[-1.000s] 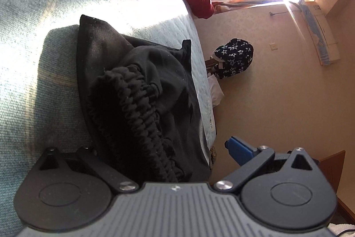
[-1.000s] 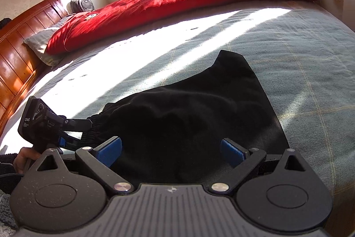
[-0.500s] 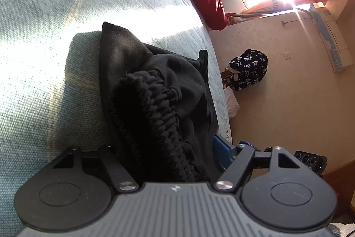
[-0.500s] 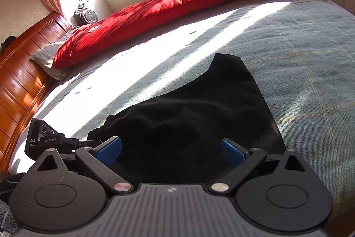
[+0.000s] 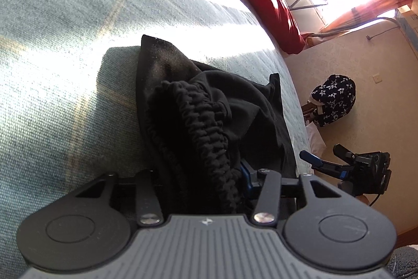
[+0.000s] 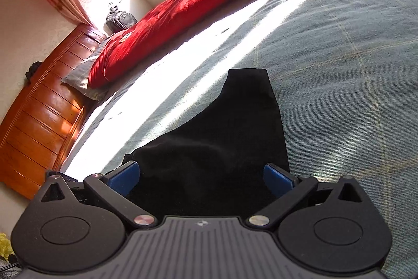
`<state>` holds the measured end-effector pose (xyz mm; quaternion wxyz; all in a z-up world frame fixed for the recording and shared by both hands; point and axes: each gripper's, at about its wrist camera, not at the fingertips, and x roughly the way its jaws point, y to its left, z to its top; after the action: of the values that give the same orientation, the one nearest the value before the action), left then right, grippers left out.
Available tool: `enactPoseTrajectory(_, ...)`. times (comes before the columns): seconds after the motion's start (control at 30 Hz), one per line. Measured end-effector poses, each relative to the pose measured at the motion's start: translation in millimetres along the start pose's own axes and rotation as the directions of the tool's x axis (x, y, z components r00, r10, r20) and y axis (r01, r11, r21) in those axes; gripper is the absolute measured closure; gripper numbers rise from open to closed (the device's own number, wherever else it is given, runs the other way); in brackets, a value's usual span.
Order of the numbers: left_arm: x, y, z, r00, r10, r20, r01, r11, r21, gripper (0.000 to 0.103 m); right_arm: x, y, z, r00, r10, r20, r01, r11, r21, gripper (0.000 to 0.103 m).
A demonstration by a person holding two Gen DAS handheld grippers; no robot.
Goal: Fold clothes
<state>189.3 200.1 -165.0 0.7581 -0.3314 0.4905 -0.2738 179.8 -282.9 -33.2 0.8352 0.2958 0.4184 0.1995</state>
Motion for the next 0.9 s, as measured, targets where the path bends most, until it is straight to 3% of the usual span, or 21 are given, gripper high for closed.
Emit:
enactPoseTrajectory(0.13, -1, -4, -6, 0.998, 0.044, 0.037, -0.044, 0.999, -0.014, 0.055, 20, -48, 19, 0.991, 0.064, -0.119, -0.051, 0.993, 0.111, 0.0)
enactPoseTrajectory(0.27, 1, -10, -9, 0.995, 0.08, 0.06, -0.078, 0.996, -0.039, 0.055, 37, -72, 30, 0.951, 0.239, -0.198, -0.198, 0.958, 0.207, 0.0)
enactPoseTrajectory(0.4, 4, -15, -10, 0.991, 0.112, 0.074, -0.108, 0.992, -0.064, 0.055, 61, -74, 46, 0.91, 0.321, -0.262, -0.265, 0.937, 0.226, 0.0)
enactPoseTrajectory(0.57, 5, -18, -12, 0.988, 0.126, 0.089, -0.119, 0.99, -0.08, 0.055, 91, -59, 63, 0.884, 0.319, -0.342, -0.265, 0.944, 0.197, 0.0)
enactPoseTrajectory(0.67, 4, -16, -15, 0.987, 0.121, 0.103, -0.113, 0.99, -0.081, 0.055, 91, -50, 61, 0.879, 0.299, -0.372, -0.254, 0.953, 0.167, 0.0)
enactPoseTrajectory(0.77, 3, -14, -18, 0.988, 0.105, 0.117, -0.096, 0.993, -0.073, 0.055, 81, -45, 47, 0.856, 0.317, -0.409, -0.272, 0.948, 0.167, 0.0)
enactPoseTrajectory(0.9, 4, -10, -16, 0.991, 0.068, 0.111, -0.061, 0.996, -0.064, 0.055, 83, -44, 41, 0.862, 0.323, -0.391, -0.275, 0.946, 0.174, 0.0)
